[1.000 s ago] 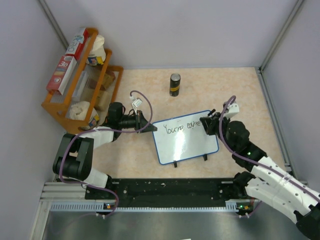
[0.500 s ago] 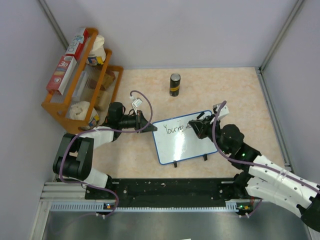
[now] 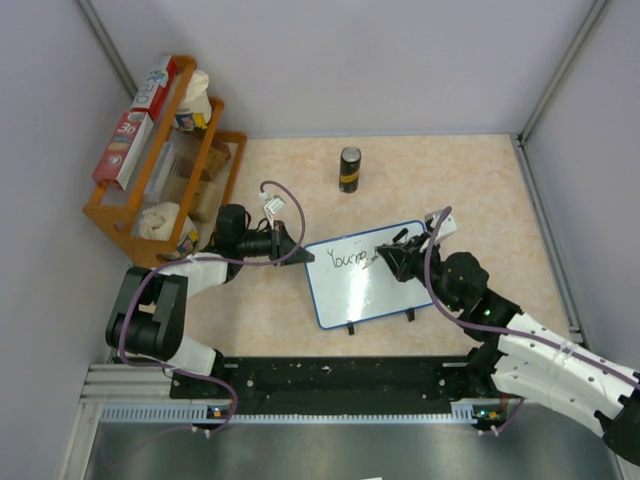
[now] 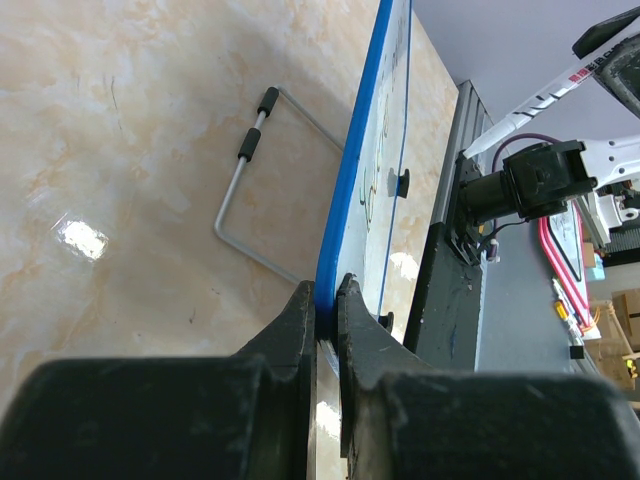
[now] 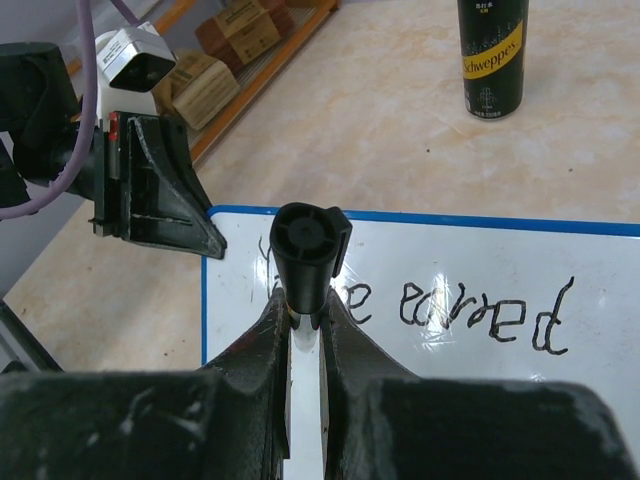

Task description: Write a sentence on the whiteboard

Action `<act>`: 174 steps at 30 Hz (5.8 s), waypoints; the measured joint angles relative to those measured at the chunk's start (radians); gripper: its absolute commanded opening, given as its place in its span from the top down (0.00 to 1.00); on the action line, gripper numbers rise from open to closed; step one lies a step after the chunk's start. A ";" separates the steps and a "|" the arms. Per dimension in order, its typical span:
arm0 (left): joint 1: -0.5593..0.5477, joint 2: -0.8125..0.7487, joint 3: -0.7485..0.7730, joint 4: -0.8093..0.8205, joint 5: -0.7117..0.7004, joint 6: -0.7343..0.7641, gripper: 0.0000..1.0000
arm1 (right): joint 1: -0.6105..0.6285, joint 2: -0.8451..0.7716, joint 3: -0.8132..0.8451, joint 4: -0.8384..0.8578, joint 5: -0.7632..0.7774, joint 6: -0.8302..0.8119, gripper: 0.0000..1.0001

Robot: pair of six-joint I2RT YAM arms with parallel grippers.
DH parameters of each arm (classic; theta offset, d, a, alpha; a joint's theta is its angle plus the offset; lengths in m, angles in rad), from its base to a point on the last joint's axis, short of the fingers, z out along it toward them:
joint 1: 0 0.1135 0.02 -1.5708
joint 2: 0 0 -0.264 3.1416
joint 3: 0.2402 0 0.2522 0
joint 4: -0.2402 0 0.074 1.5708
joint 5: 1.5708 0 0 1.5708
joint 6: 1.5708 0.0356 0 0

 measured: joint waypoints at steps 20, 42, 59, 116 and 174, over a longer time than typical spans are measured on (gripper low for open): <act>0.000 0.000 0.000 0.000 0.000 0.000 1.00 | 0.000 -0.034 -0.017 -0.019 0.010 -0.016 1.00; -0.001 0.000 0.000 0.000 0.000 0.000 1.00 | 0.000 -0.064 -0.017 -0.053 0.054 -0.034 1.00; -0.001 0.000 0.000 0.000 0.000 0.000 1.00 | 0.107 0.025 -0.017 -0.020 0.059 -0.060 1.00; -0.001 0.000 0.000 0.000 0.000 0.000 1.00 | 0.307 0.317 -0.002 0.249 0.213 -0.093 1.00; -0.001 0.000 0.000 0.000 0.000 0.000 1.00 | 0.312 0.335 0.010 0.246 0.342 -0.080 1.00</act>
